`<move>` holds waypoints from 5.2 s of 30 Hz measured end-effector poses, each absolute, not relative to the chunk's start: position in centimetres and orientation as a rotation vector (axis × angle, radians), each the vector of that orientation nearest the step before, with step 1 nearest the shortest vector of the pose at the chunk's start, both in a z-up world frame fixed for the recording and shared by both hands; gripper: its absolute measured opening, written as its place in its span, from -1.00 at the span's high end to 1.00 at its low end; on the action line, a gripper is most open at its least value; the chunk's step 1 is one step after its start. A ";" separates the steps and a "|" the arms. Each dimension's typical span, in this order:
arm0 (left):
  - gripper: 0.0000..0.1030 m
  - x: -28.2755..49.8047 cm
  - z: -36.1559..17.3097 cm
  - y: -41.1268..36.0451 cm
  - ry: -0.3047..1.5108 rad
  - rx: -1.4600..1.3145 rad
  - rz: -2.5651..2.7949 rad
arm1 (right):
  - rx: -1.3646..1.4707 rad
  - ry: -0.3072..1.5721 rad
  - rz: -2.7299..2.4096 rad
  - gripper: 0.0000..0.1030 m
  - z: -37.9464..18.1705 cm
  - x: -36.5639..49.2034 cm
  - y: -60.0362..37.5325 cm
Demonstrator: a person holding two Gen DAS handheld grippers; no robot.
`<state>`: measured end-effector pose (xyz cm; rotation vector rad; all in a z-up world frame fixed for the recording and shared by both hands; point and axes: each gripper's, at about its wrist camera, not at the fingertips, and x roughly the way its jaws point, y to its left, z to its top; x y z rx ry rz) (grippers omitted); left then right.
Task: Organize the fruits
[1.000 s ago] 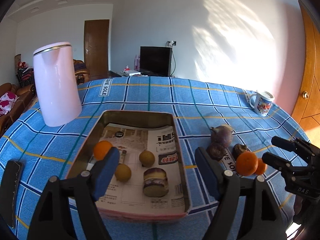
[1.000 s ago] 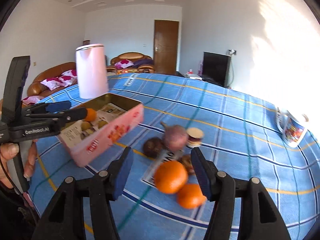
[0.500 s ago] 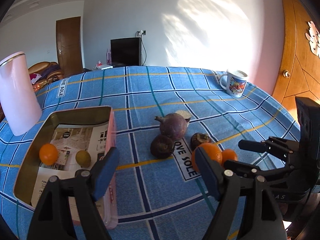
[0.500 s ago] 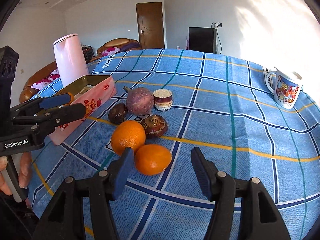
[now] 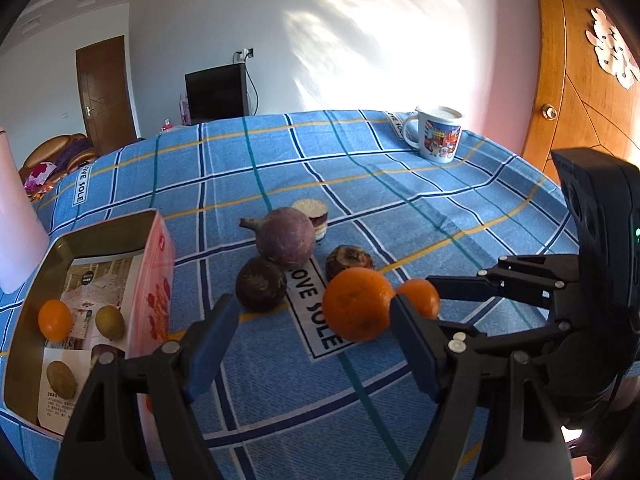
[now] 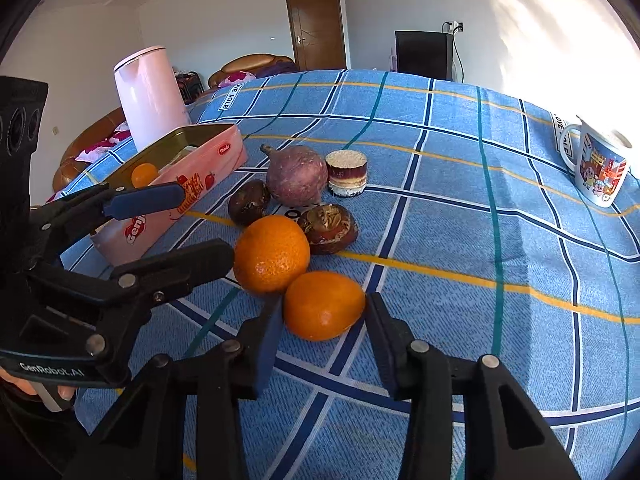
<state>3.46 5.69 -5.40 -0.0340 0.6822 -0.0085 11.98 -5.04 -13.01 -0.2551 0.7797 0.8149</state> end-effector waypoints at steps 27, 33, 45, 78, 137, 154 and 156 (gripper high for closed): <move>0.08 5.3 -6.0 3.8 0.728 -0.065 -0.107 | -0.178 0.643 0.695 0.17 -12.0 11.5 -8.8; 0.42 4.7 -5.3 4.1 0.678 -0.074 -0.104 | -0.185 0.589 0.705 0.17 -11.6 10.7 -8.9; -0.32 5.3 -6.1 4.1 0.736 -0.070 -0.103 | -0.186 0.562 0.704 0.17 -11.5 10.2 -9.0; 0.06 2.2 -5.0 3.8 0.583 -0.048 -0.035 | -0.177 0.419 0.707 0.17 -10.7 8.3 -9.8; 0.06 1.0 -2.7 18.1 0.559 -0.068 0.263 | -0.376 0.439 0.982 0.17 -3.9 9.7 6.3; 0.05 2.3 -5.2 23.8 0.690 -0.181 0.333 | -0.379 0.619 1.058 0.16 -9.1 12.0 14.2; -0.04 2.0 -5.1 23.8 0.680 -0.182 0.331 | -0.370 0.626 1.056 0.15 -9.5 12.0 14.4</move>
